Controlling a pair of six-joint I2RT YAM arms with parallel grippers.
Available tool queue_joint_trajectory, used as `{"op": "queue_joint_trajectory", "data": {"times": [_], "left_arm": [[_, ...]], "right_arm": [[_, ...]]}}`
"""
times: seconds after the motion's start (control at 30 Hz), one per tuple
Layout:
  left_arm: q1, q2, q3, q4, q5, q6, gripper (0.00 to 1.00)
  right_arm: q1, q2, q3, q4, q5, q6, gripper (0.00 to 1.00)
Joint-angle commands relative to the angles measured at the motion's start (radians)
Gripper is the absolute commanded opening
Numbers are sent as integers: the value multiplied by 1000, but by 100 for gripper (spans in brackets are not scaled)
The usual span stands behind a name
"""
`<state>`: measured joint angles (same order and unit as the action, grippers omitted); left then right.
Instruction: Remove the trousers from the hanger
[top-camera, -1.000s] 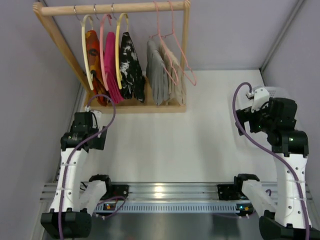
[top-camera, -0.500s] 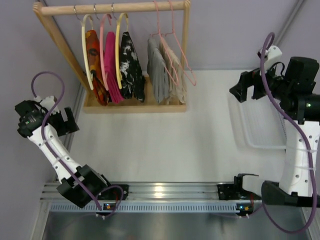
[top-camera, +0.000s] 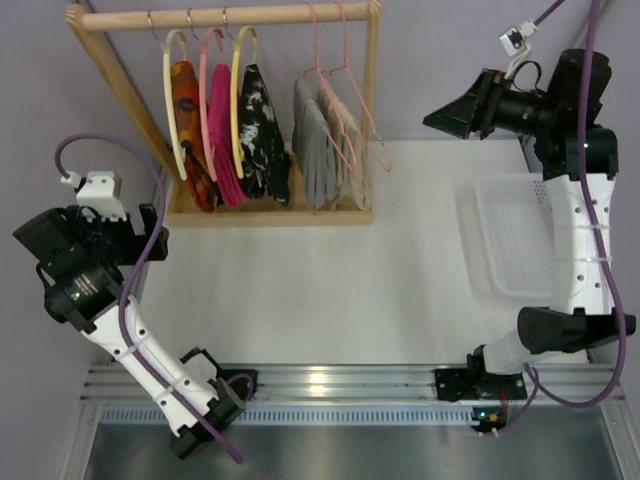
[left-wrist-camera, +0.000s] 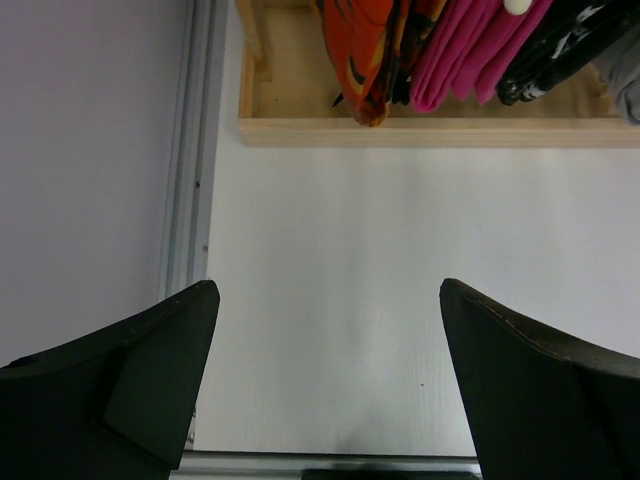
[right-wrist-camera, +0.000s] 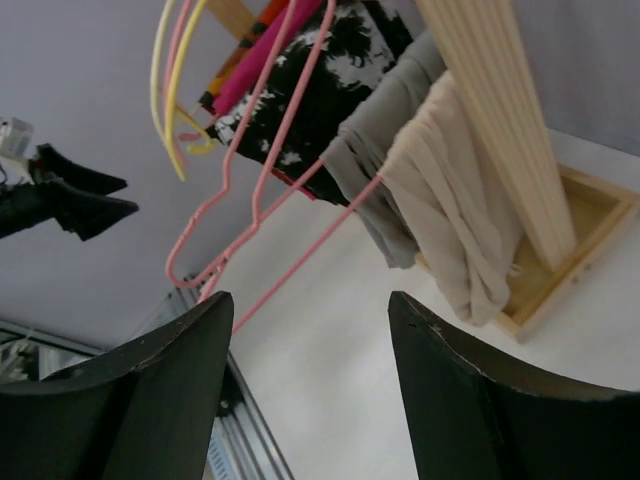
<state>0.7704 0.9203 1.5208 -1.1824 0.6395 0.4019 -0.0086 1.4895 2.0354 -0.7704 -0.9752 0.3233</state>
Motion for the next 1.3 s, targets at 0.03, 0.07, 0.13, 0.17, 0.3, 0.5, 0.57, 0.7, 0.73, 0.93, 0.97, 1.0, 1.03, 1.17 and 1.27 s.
{"op": "queue_joint_trajectory", "data": {"times": [0.03,0.07,0.13,0.17,0.3,0.5,0.57,0.7,0.73,0.93,0.97,1.0,1.03,1.17,1.27], "left_arm": [[3,-3,45,-6,150,-20,99],[3,-9,55,-6,167,-21,99],[3,-29,78,-6,210,-23,99],[3,-34,85,-5,225,-29,98],[3,-60,96,-6,258,-20,99],[3,-106,79,-6,250,18,98],[3,-110,82,-5,249,26,98],[3,-117,81,-6,250,28,98],[3,-118,76,-6,255,26,99],[4,-110,53,-6,276,15,98],[3,-107,52,-8,278,15,98],[3,-109,49,-6,279,15,99],[4,-107,47,-8,279,18,99],[3,-100,50,-6,292,11,99],[3,-87,59,-8,307,-11,99]], "right_arm": [[128,40,39,224,-48,232,64],[148,47,36,235,-40,240,64],[196,75,39,237,-4,235,61],[211,86,43,232,9,226,59],[280,156,83,240,32,233,54],[344,213,79,289,40,273,52],[349,227,71,333,38,309,48],[355,253,77,411,20,371,38],[354,262,80,419,18,385,35],[352,296,88,517,-20,476,18],[352,301,83,536,-28,493,13],[352,302,77,583,-45,508,9],[352,302,69,611,-52,554,0],[349,276,-9,836,-86,733,0],[348,261,-3,913,-83,801,0]]}}
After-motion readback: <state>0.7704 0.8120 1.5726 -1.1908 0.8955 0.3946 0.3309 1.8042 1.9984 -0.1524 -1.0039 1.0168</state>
